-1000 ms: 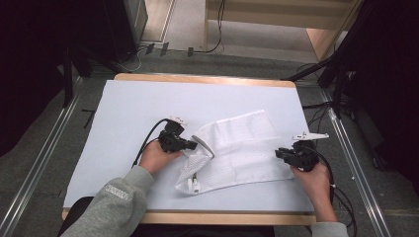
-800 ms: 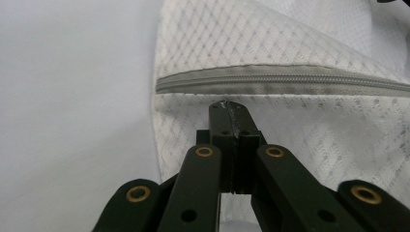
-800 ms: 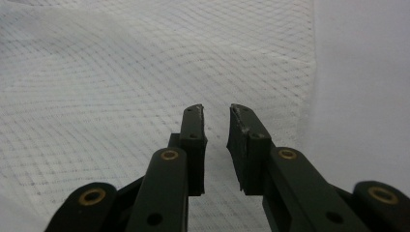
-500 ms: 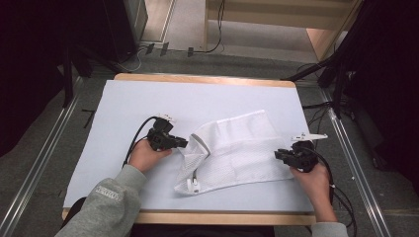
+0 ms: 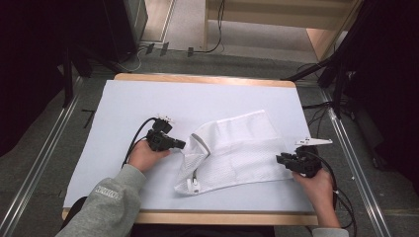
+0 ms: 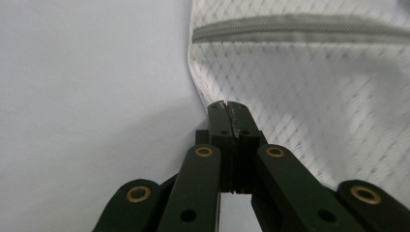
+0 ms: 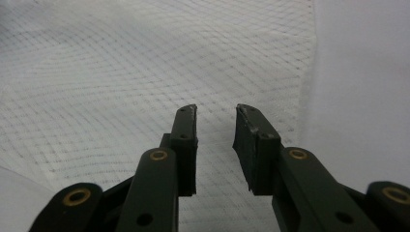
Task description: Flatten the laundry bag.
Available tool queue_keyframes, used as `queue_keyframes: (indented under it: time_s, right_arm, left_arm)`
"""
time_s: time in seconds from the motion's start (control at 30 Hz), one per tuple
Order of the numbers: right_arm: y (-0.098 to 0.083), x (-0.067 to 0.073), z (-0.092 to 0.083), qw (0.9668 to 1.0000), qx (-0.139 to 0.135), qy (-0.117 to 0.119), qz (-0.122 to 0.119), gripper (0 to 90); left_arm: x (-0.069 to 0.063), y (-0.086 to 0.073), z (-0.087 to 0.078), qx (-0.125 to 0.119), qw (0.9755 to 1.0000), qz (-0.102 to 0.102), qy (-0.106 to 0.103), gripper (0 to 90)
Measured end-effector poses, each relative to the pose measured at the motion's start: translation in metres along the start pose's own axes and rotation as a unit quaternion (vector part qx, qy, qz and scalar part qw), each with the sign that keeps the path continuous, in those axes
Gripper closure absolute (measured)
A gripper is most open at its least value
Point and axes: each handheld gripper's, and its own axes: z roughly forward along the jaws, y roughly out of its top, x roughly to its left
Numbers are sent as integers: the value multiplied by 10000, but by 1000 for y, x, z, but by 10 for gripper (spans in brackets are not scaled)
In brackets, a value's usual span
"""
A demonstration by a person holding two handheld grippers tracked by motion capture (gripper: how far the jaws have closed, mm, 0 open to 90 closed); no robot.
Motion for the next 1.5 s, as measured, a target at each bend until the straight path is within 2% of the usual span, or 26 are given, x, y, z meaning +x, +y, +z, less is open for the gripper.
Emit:
queue_keyframes:
  time_s: [0.07, 0.13, 0.17, 0.2, 0.23, 0.27, 0.3, 0.33, 0.37, 0.43, 0.47, 0.6, 0.77, 0.97, 1.03, 1.1, 1.13, 1.17, 1.2, 1.3, 1.5]
  right_arm:
    - [0, 0, 0, 10000, -28, 1, 32, 712]
    - [-1, -1, -1, 10000, -29, 3, 39, 703]
    - [-1, -1, -1, 10000, -29, 3, 39, 703]
    - [-1, -1, 0, 10000, -27, 22, 37, 695]
    - [-1, -1, 0, 10000, -41, 30, 17, 690]
    - [-1, -1, 0, 10000, -42, 29, 17, 685]
    - [-1, -1, 0, 10000, -42, 29, 17, 685]
    - [-1, -1, 1, 10000, -56, 31, 20, 676]
    - [-1, -1, 1, 10000, -61, 28, 24, 668]
    - [-1, -1, 1, 10000, -72, 29, 31, 665]
    - [-1, -1, 1, 10000, -80, 23, 42, 661]
    - [-2, -1, 2, 9999, -65, 33, 76, 647]
    - [-2, -2, 8, 9998, -56, 64, 151, 629]
    - [0, 3, 20, 9999, 87, 99, 67, 638]
    - [0, 3, 20, 10000, 82, -13, 17, 728]
    - [1, 1, 20, 9998, 129, -88, 144, 845]
    - [1, 1, 20, 9998, 129, -88, 144, 845]
    - [2, -1, 20, 9996, 199, -36, 186, 899]
    - [4, -2, 21, 9994, 258, 15, 219, 900]
    - [9, 0, 23, 9994, 308, -67, 167, 900]
    - [26, -10, 36, 9993, 238, -146, 234, 900]
  left_arm:
    - [2, 2, -5, -53, 10000, 4, 20, 900]
    - [12, 2, -23, -273, 9996, -44, 112, 900]
    - [12, 2, -23, -273, 9996, -44, 112, 900]
    - [17, 2, -28, -318, 9994, -75, 152, 900]
    - [27, -1, -38, -364, 9990, -168, 218, 900]
    - [33, -3, -42, -372, 9988, -228, 210, 900]
    - [33, -3, -42, -372, 9988, -228, 210, 900]
    - [43, -7, -49, -377, 9984, -354, 249, 900]
    - [48, -9, -52, -381, 9981, -407, 268, 900]
    - [52, -11, -55, -416, 9976, -477, 292, 900]
    - [57, -14, -60, -453, 9970, -555, 310, 900]
    - [66, -19, -68, -474, 9961, -625, 411, 900]
    - [78, -28, -74, -367, 9953, -744, 501, 900]
    - [78, -29, -74, -381, 9952, -747, 509, 900]
    - [78, -29, -75, -390, 9952, -737, 517, 900]
    - [79, -30, -75, -394, 9950, -750, 522, 900]
    - [79, -30, -75, -394, 9950, -750, 522, 900]
    - [79, -30, -75, -394, 9950, -757, 521, 900]
    - [79, -30, -75, -397, 9950, -749, 524, 900]
    - [77, -32, -77, -415, 9950, -734, 541, 900]
    - [71, -41, -84, -495, 9945, -756, 523, 900]
